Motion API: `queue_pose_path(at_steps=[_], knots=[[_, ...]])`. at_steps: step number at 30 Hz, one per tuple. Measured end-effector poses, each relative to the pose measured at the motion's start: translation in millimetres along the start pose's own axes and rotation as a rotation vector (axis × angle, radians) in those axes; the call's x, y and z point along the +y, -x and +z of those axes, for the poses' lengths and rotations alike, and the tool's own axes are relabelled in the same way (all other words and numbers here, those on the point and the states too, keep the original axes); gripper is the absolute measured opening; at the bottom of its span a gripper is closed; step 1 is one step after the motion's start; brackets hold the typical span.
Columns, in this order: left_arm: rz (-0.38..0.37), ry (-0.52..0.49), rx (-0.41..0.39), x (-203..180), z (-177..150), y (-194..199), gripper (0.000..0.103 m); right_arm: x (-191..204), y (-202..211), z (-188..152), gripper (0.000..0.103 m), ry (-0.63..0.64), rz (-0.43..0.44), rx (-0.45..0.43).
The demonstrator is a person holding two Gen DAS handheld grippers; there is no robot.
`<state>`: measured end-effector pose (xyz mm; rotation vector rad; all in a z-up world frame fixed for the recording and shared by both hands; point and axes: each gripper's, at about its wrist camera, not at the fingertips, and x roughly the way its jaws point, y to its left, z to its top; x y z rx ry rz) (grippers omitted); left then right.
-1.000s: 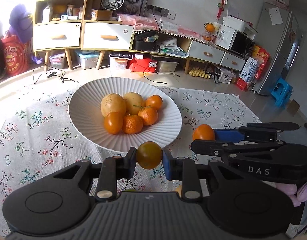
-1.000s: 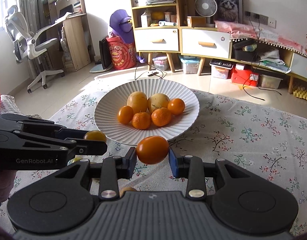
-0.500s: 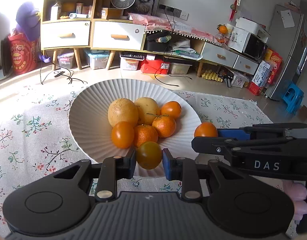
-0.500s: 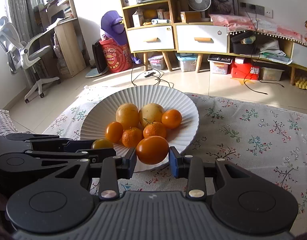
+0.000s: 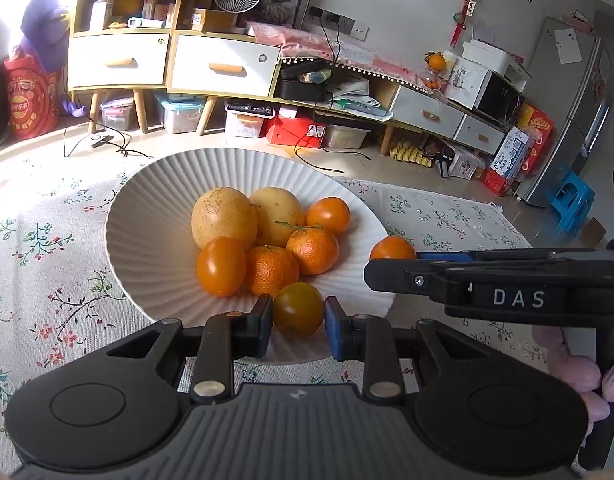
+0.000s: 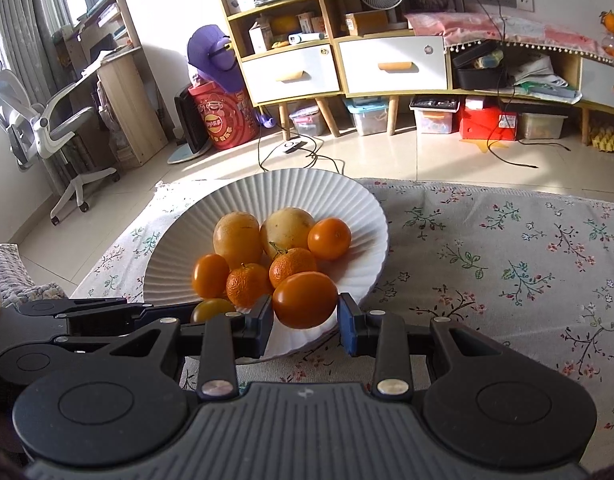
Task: Organize fruits
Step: 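Open both grippers to release the tomatoes among the plate fruit, then move both grippers back toward the row of brown kiwis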
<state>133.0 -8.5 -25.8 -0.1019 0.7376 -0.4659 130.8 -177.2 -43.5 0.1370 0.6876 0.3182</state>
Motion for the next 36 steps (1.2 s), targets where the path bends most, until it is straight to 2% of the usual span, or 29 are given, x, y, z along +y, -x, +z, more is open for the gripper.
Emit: queue_pose_path(at_steps=[10,17,27,29,30,32,34,36], knots=[[-0.013,-0.017,-0.003,-6,0,-3,0.015,-2,-2,2,0.032,-0.02,0.004,0.0],[-0.002,-0.027,-0.001,-4,1,-3,0.023,-3,-1,3,0.034,-0.043,0.03,0.003],[0.01,-0.063,0.014,-5,1,8,0.046,-6,14,3,0.044,-0.035,0.027,-0.001],[0.011,-0.068,0.013,-5,0,13,0.051,-8,18,2,0.048,-0.04,0.017,-0.002],[0.015,-0.072,0.013,-5,-1,15,0.057,-8,19,2,0.05,-0.041,0.013,-0.002],[0.022,-0.089,0.001,-5,-3,21,0.06,-9,23,0,0.055,-0.038,0.002,-0.003],[0.04,-0.094,0.0,-3,-5,26,0.073,-9,28,-2,0.061,-0.03,-0.008,-0.003],[0.053,-0.089,-0.008,1,-10,34,0.075,-10,33,-4,0.068,-0.025,-0.022,-0.005]])
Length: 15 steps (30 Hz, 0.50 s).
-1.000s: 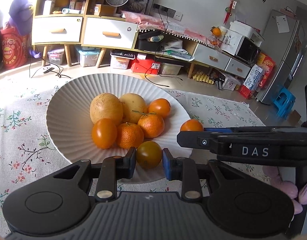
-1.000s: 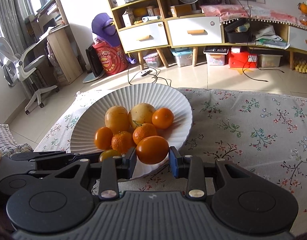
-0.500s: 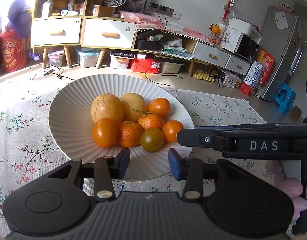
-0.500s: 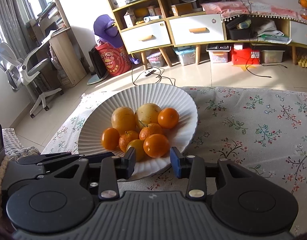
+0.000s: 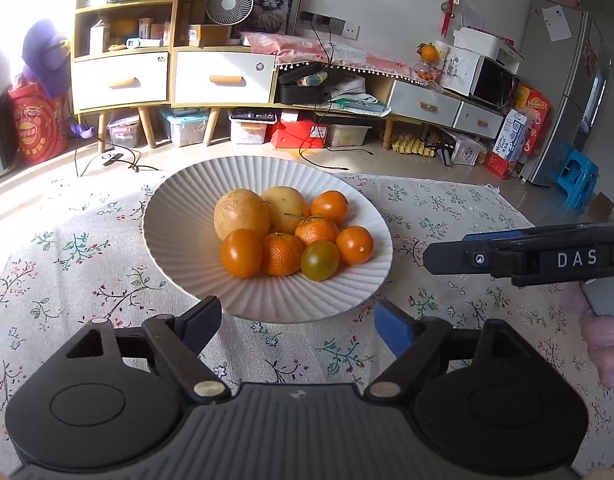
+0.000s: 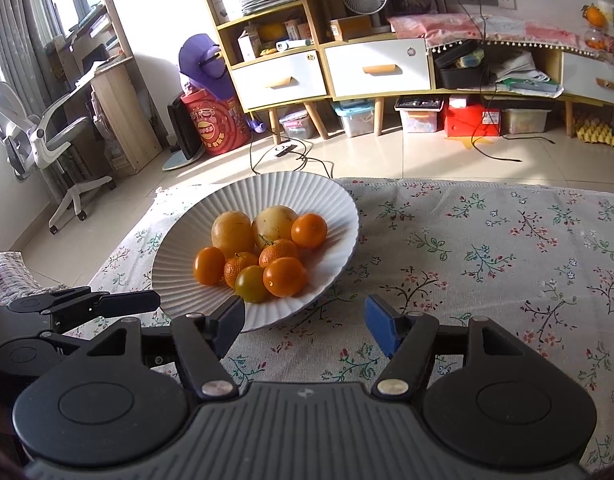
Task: Organize fruits
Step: 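Move both grippers back toward the row of brown kiwis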
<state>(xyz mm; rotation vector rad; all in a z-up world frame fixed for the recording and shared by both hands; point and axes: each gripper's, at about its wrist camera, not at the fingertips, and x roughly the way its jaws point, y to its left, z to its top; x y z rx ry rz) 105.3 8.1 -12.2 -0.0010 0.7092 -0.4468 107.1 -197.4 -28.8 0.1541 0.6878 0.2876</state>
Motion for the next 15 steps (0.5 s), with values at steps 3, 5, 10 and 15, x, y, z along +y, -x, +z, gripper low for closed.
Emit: queue_pose_path(at_steps=[3,5,10,15], knots=[[0.006,0.001,0.006,4,-6,10,0.078,0,7,-4,0.076,0.015,-0.01,-0.004],[0.015,-0.005,0.003,5,-9,17,0.081,-2,11,-7,0.081,0.022,-0.021,-0.005],[0.026,-0.008,0.005,4,-20,32,0.085,3,20,-17,0.093,0.036,-0.029,-0.006],[0.004,-0.023,0.025,0,-32,43,0.085,11,27,-36,0.095,0.077,-0.031,0.001]])
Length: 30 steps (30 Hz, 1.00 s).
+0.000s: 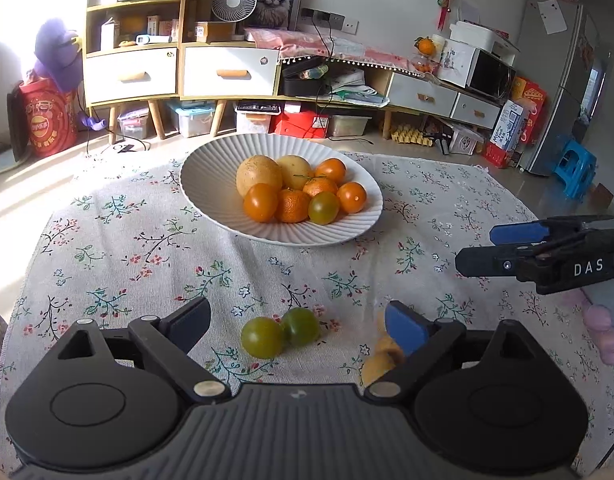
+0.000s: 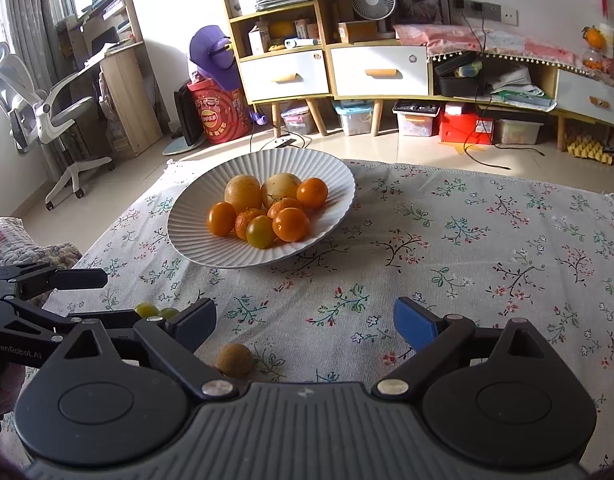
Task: Organize fruits
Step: 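Move both grippers back toward the row of brown kiwis, then grasp a brown kiwi with the right gripper while the left gripper grasps another kiwi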
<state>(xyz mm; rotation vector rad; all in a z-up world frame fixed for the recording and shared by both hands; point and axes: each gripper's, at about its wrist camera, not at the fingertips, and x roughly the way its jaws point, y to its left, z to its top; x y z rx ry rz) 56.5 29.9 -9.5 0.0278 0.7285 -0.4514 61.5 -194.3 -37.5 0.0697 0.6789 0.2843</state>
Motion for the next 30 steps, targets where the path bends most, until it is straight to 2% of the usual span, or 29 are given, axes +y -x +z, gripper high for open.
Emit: queue_pose_path(at_steps=[9,17,23,26,28,30], knots=[[-0.013,-0.081,0.042,-13,-24,7,0.09,17,3,-26,0.097,0.108,-0.013,0.044],[-0.03,-0.105,0.082,-15,-46,2,0.089,29,-4,-39,0.097,0.181,-0.036,0.063],[-0.052,-0.135,0.107,-16,-53,-5,0.067,34,-17,-45,0.095,0.252,-0.115,0.094],[-0.074,-0.148,0.106,-20,-52,-5,0.053,34,-23,-46,0.092,0.26,-0.127,0.106],[-0.088,-0.147,0.108,-21,-51,-5,0.039,34,-28,-46,0.09,0.262,-0.132,0.114],[-0.104,-0.15,0.112,-23,-50,-6,0.031,36,-31,-46,0.089,0.266,-0.133,0.112]])
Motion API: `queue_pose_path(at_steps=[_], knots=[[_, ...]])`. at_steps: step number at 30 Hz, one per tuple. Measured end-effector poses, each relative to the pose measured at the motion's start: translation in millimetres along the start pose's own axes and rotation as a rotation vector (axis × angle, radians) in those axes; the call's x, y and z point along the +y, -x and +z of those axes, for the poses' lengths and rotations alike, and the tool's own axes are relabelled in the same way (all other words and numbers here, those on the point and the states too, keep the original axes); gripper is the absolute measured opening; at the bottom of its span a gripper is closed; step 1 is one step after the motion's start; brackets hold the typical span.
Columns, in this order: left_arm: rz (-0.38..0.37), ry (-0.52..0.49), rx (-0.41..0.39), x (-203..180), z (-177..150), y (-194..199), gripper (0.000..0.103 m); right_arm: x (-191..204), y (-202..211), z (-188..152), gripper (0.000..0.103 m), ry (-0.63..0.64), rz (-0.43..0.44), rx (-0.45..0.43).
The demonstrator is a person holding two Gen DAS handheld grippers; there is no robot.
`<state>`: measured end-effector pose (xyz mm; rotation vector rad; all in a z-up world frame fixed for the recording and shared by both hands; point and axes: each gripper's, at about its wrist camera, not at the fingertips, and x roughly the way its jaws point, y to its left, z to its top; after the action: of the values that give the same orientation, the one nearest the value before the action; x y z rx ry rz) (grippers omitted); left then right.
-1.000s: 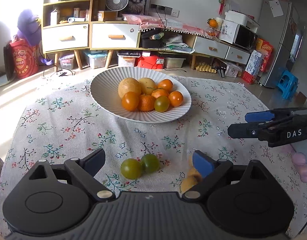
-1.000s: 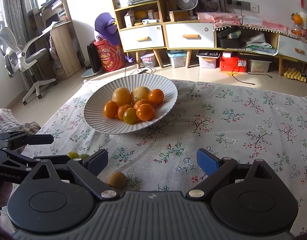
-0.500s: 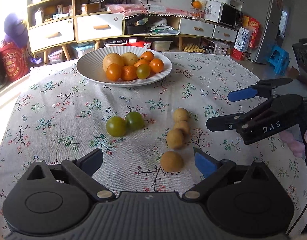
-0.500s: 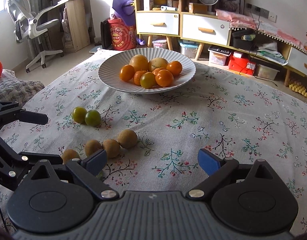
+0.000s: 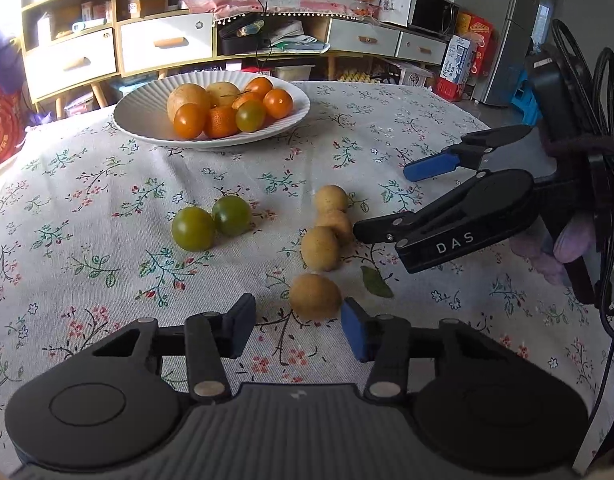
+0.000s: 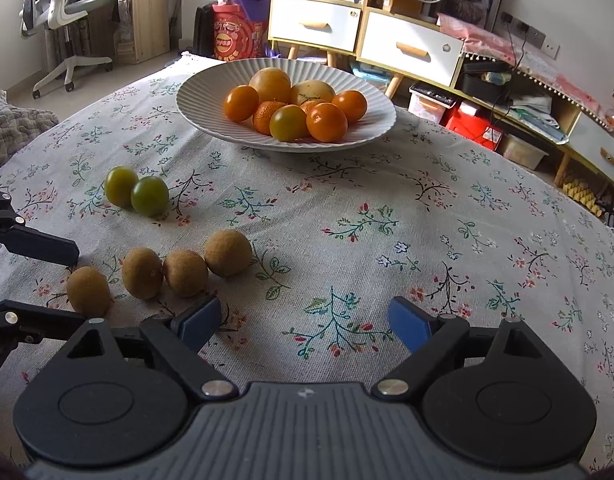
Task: Organize fruits
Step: 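Grasp a brown kiwi with the right gripper while the left gripper grasps another kiwi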
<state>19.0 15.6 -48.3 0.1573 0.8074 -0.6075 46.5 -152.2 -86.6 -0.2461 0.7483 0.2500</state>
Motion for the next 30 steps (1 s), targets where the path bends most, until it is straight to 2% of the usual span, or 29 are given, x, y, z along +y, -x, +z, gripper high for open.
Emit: queue_pose_path(at_steps=[3,18,25,30], knots=[[-0.032,-0.002,0.007,-2,0,0,0.014,2,-1,4,0.083,0.001,0.004,-0.008],[-0.014,0.049,0.024,4,5,-1,0.013,17,-3,17,0.052,0.014,0.083,-0.022],[0.011,0.089,0.023,16,6,3,0.013,24,-2,20,0.027,0.032,0.109,-0.025],[0.018,0.108,0.024,20,7,5,0.013,25,-2,23,0.025,0.031,0.11,-0.023]])
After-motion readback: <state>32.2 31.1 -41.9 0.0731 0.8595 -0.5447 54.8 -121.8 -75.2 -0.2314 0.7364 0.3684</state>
